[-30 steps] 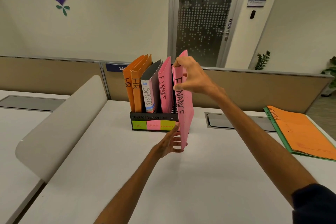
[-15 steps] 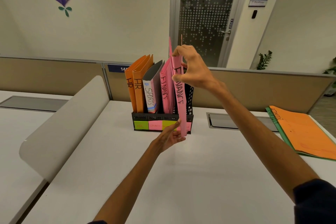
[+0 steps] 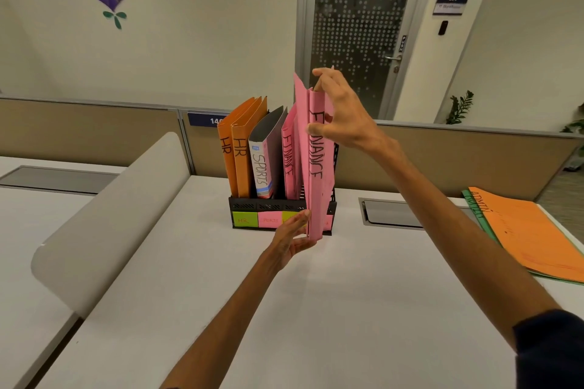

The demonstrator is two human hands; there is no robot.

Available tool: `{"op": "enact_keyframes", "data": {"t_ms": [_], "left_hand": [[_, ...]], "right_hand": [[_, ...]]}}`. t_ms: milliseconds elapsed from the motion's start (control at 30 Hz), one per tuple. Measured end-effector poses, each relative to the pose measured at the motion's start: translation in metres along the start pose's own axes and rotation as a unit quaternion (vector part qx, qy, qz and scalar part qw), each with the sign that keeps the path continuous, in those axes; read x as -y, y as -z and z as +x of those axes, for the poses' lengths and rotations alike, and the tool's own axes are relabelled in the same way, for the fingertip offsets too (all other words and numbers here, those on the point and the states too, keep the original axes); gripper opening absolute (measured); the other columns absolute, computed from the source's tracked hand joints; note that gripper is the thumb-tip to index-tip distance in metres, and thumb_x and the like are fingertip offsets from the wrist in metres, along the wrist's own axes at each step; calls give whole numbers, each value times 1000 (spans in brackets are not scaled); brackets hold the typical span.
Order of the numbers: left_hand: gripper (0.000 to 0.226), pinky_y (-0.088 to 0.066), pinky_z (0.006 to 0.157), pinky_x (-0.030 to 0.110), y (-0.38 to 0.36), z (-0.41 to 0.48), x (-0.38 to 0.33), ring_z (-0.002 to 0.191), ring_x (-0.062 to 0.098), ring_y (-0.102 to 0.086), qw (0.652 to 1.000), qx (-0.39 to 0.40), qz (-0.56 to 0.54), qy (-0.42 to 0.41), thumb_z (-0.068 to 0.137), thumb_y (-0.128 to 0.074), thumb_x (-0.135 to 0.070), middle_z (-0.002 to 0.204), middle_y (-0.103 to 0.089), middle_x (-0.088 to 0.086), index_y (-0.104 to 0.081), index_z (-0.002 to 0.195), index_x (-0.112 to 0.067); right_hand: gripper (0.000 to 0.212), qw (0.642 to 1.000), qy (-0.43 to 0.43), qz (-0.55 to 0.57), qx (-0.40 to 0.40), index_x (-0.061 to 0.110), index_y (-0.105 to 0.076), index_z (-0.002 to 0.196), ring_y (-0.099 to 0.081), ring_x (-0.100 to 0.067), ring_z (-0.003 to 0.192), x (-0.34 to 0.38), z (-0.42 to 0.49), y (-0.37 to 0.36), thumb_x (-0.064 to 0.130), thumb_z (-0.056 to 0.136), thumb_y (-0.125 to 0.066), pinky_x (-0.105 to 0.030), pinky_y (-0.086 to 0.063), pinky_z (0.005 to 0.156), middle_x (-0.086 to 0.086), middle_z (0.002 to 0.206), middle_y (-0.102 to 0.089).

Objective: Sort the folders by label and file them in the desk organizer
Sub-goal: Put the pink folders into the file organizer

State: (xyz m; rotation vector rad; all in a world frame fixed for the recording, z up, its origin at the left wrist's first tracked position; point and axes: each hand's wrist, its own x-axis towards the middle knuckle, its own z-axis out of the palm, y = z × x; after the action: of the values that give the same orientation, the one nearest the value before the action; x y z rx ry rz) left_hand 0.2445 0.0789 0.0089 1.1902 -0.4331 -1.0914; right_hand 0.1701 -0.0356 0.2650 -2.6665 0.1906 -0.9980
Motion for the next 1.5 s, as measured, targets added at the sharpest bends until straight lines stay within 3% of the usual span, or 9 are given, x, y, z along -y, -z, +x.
{"op": "enact_keyframes", "data": {"t_ms": [67,167,367,533,700,867,1067,1333,1500], "left_hand": [[77,-59,85,43,0,1,-1,106,35,-68,1000,-11,28,-9,52,-81,-69,120,-66,12,-63,117,-31],[80,-59,74,33,2,3,-7,105,31,-66,998,-31,56,4,44,-77,-77,119,-65,7,-60,112,-38],[59,-52,68,30,20,13,-14,103,29,-59,994,-83,62,23,72,-67,-64,119,-60,4,-55,119,-31],[41,-52,67,30,39,21,-13,92,21,-67,993,-101,63,26,84,-62,-56,110,-64,0,-58,114,-29],[68,-55,58,27,41,33,-19,84,20,-73,991,-119,67,17,68,-65,-65,114,-65,4,-59,120,-21],[63,-59,58,32,39,50,-23,77,27,-75,988,-118,104,-4,72,-59,-69,118,-64,6,-55,119,-27],[60,-59,51,29,43,74,-29,65,27,-74,981,-152,123,10,80,-59,-66,113,-59,1,-55,119,-21],[60,-58,49,26,40,96,-34,59,24,-73,971,-182,154,12,80,-57,-70,106,-57,-3,-53,113,-21],[69,-57,51,26,42,107,-41,63,17,-72,919,-223,323,-31,75,-45,-81,88,-66,0,-56,106,-21]], "right_hand": [[43,1000,-5,18,-4,16,-43,101,-37,-23,134,0,2,0,20,74,-76,-32,-48,101,-5,146,-38],[44,998,-14,65,5,5,-50,107,-45,-18,125,-2,9,0,16,73,-76,-36,-55,94,-4,141,-42],[47,993,-30,112,27,4,-50,109,-49,-20,125,-9,26,-17,13,73,-81,-40,-53,98,-5,141,-44],[53,996,-37,75,34,3,-52,111,-49,-22,126,-21,38,-34,20,72,-84,-43,-47,105,-4,140,-47],[58,998,-30,52,30,5,-53,114,-51,-19,122,-34,51,-42,26,71,-85,-35,-48,104,-3,134,-51],[60,999,-44,8,12,12,-52,111,-51,-12,108,-57,62,-46,35,68,-85,-21,-41,90,-1,122,-53],[64,995,-60,-81,4,13,-53,106,-54,-14,95,-78,74,-52,51,64,-83,-31,-49,82,-1,109,-52],[70,987,-68,-147,1,14,-52,112,-50,-13,87,-99,92,-63,58,65,-79,-32,-45,75,-1,108,-51],[69,984,-77,-160,-17,14,-51,115,-49,-12,90,-114,96,-71,56,67,-79,-32,-42,76,0,110,-52]]}}
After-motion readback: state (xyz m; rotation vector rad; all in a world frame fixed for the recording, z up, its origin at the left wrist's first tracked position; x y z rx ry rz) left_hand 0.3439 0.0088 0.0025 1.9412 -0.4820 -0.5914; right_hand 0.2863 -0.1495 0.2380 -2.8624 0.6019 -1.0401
